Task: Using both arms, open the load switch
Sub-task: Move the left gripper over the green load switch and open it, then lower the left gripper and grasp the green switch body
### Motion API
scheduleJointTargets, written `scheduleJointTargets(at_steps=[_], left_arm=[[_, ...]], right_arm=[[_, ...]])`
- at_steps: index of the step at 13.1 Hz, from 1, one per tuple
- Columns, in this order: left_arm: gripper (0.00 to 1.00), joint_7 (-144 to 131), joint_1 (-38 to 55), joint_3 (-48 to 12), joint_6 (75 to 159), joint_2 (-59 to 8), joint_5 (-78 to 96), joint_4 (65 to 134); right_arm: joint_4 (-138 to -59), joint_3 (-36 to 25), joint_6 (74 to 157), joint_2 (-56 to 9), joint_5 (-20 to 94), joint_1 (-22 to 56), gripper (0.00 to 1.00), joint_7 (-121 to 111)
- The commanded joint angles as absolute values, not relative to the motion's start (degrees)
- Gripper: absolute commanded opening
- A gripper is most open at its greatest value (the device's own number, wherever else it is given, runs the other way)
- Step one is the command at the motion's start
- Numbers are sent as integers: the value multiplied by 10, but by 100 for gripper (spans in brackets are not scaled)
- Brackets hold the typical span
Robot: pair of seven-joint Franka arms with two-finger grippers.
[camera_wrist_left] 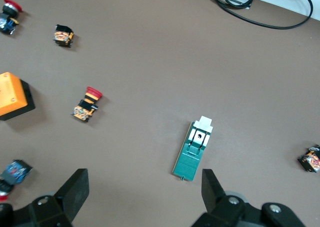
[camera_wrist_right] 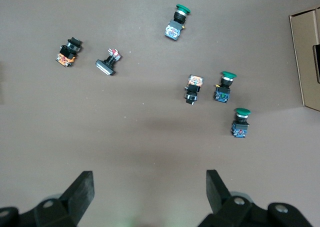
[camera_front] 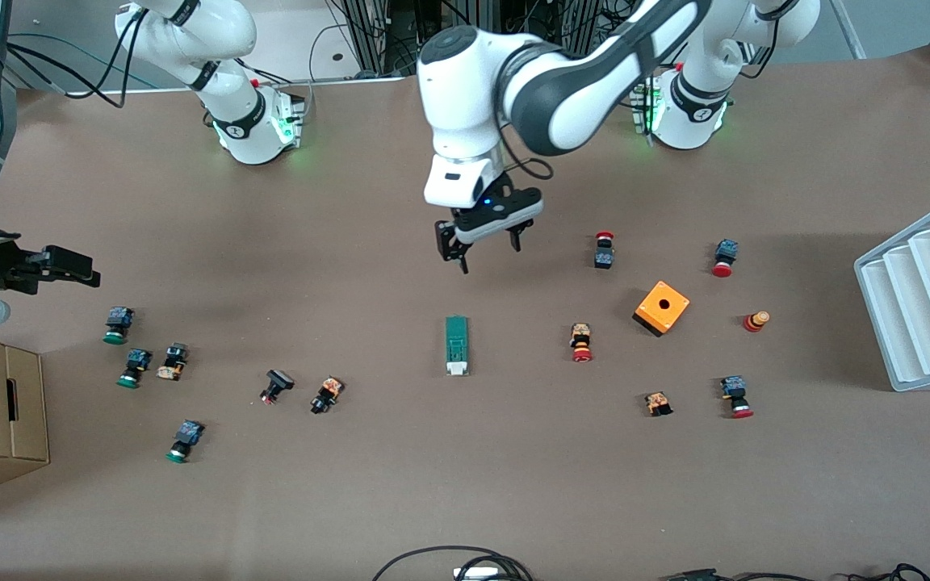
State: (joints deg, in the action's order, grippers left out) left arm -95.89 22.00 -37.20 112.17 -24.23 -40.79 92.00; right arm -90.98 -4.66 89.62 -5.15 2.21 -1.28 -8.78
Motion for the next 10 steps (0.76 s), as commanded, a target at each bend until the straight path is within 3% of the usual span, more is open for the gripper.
scheduleJointTargets(at_steps=[1,10], left_arm=[[99,-1023,251,-371,1148,-299,-495,900],[99,-1150,305,-366,1170,-431,-820,930]], right_arm=[[-898,-47,906,-64,27,-30,100,-109],[-898,-47,907,-83,26,-37,100,-110]])
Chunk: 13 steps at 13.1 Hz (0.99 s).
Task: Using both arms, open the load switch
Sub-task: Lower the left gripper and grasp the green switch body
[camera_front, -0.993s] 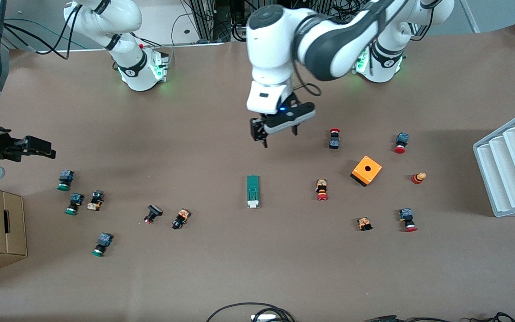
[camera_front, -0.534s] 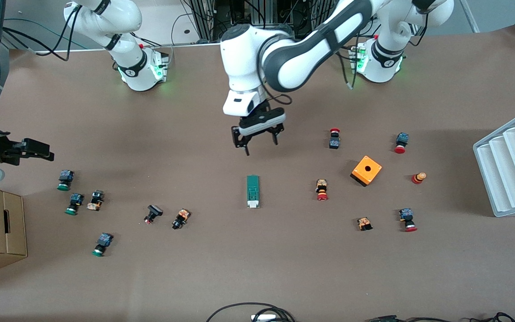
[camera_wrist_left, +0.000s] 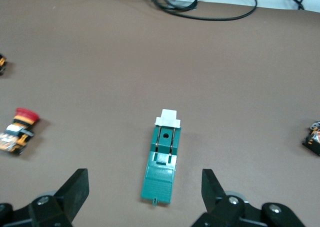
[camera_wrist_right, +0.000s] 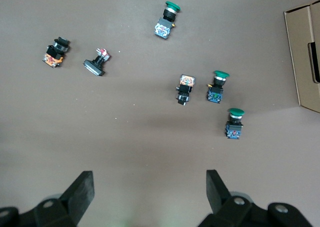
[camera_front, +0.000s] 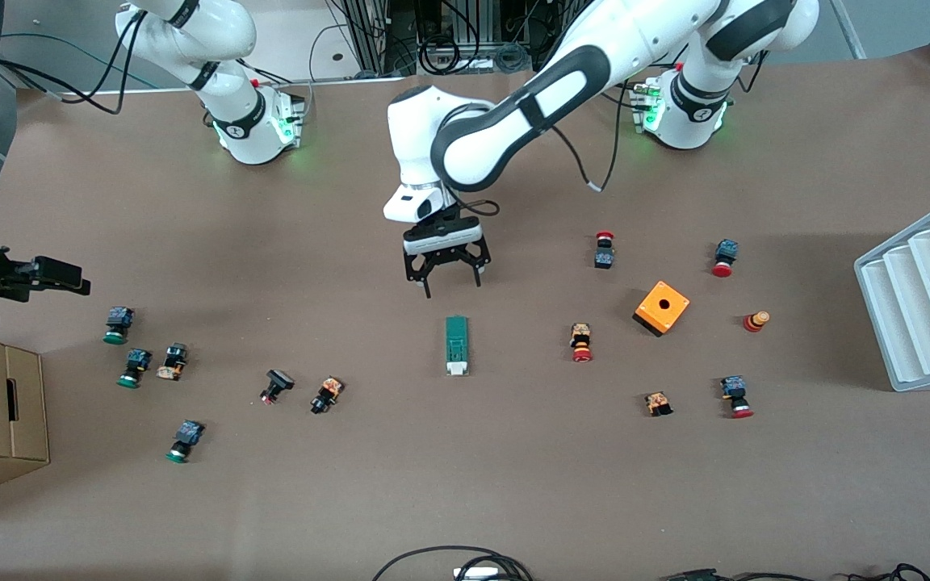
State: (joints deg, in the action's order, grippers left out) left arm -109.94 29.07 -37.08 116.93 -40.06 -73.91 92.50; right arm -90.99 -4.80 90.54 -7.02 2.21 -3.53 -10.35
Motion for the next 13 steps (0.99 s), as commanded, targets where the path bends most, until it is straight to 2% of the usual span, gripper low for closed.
scheduleJointTargets(at_steps=[1,5,8,11,13], left_arm=[[99,-1201,306,-366,1165,-453,-877,934],[99,-1276,334,-348,1129,-519,-1005,931],[98,-1311,385,-286,1127,-531,-1014,923],[98,-1327,411,-265,1125,-569,-1015,877],[95,-1331,426,-245,1124,-573,-1015,874]], right_arm=[[-898,-47,908,-90,27,-38,100,-117],[-899,-48,933,-112,36,-58,100,-189],[-898,-43,933,-119,37,-52,100,-184],[-898,-43,950,-138,71,-35,100,-167],[-898,-43,971,-154,79,-24,100,-163]])
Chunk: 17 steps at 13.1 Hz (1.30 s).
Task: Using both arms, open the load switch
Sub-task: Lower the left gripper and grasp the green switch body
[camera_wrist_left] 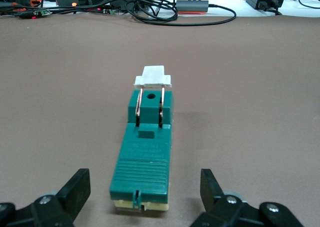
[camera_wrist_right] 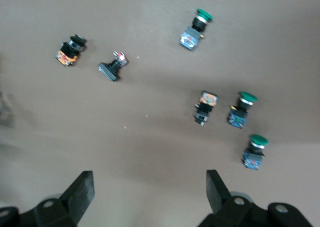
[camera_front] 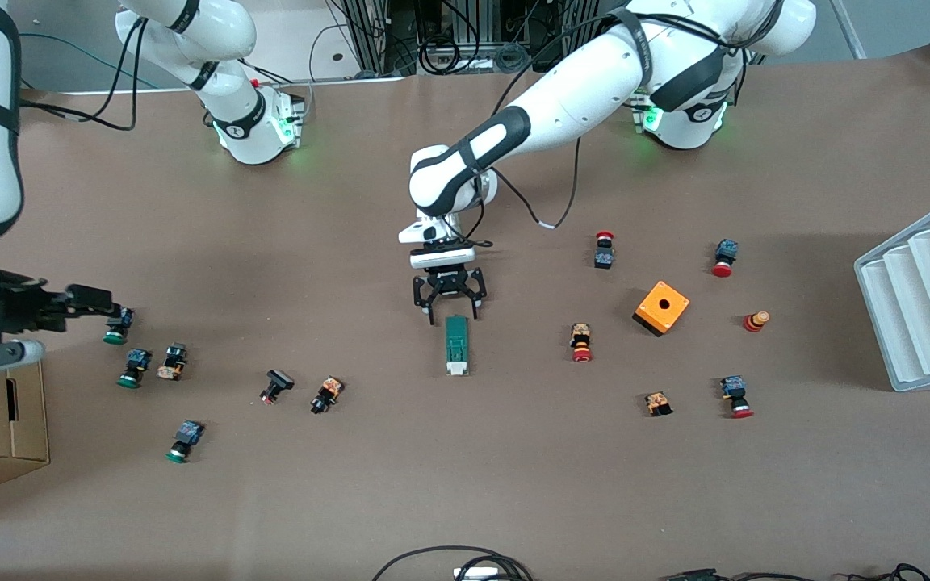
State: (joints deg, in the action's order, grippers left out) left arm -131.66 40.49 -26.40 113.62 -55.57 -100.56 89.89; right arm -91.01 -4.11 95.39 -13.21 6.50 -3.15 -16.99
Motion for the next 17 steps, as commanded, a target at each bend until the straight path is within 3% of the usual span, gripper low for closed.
scheduleJointTargets(at_steps=[1,6,8,10,12,17], left_arm=[[95,-1345,436,-235,1124,-576,-1016,873],[94,-1369,466,-201,1124,-582,-1016,874],[81,-1371,466,-201,1124,-584,-1035,875],[63,-1386,466,-200,1124,-587,-1040,875],[55,-1386,466,-199,1124,-585,-1040,875],[54,-1390,467,-199,1110,-585,-1041,877]], right_arm=[[-898,-42,982,-163,80,-23,100,-170],[-898,-41,1026,-184,80,11,100,-178],[-898,-42,1027,-190,79,22,100,-180],[-897,-41,1032,-192,78,28,100,-181],[-897,-43,1043,-198,74,37,100,-205],[-897,-41,1073,-199,78,94,100,-244]])
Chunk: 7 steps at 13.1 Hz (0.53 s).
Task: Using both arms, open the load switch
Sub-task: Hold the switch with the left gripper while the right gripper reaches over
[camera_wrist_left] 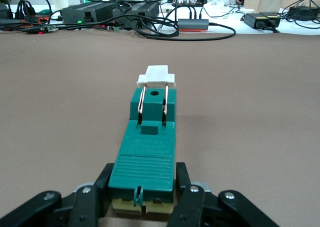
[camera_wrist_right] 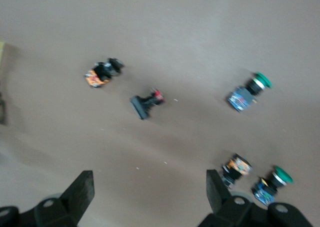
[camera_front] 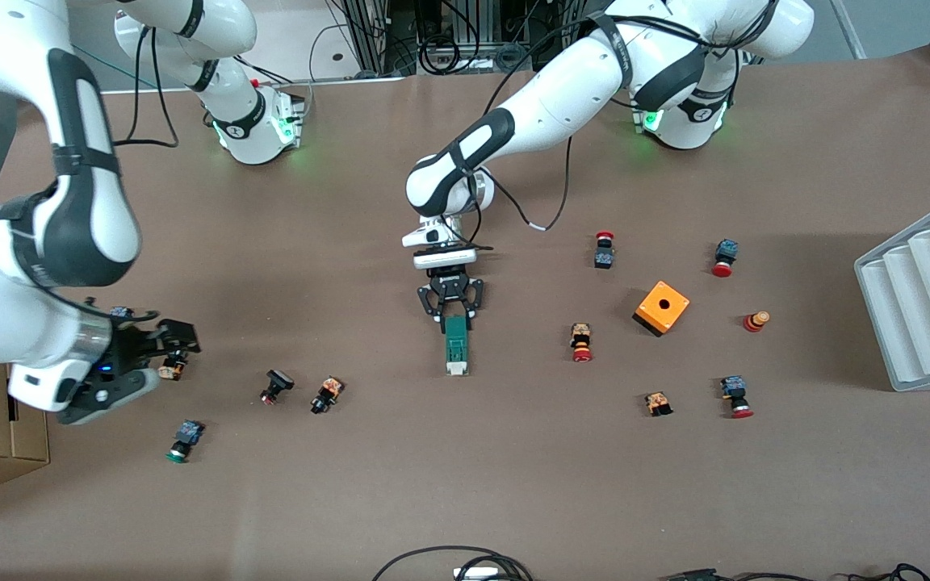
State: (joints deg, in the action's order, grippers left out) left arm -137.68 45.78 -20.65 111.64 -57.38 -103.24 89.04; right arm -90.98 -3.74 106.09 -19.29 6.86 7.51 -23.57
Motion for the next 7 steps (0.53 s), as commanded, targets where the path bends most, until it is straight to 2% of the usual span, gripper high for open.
scheduleJointTargets(at_steps=[1,4,7], left_arm=[[49,-1390,470,-199,1110,-585,-1041,877],[48,-1391,470,-199,1109,-584,-1040,877],[48,-1391,470,-199,1109,-584,-1040,878]], right_arm=[[-897,-40,1096,-200,78,109,100,-251],[-897,-40,1126,-203,39,184,100,-269],[-897,-40,1144,-211,-10,203,100,-278]])
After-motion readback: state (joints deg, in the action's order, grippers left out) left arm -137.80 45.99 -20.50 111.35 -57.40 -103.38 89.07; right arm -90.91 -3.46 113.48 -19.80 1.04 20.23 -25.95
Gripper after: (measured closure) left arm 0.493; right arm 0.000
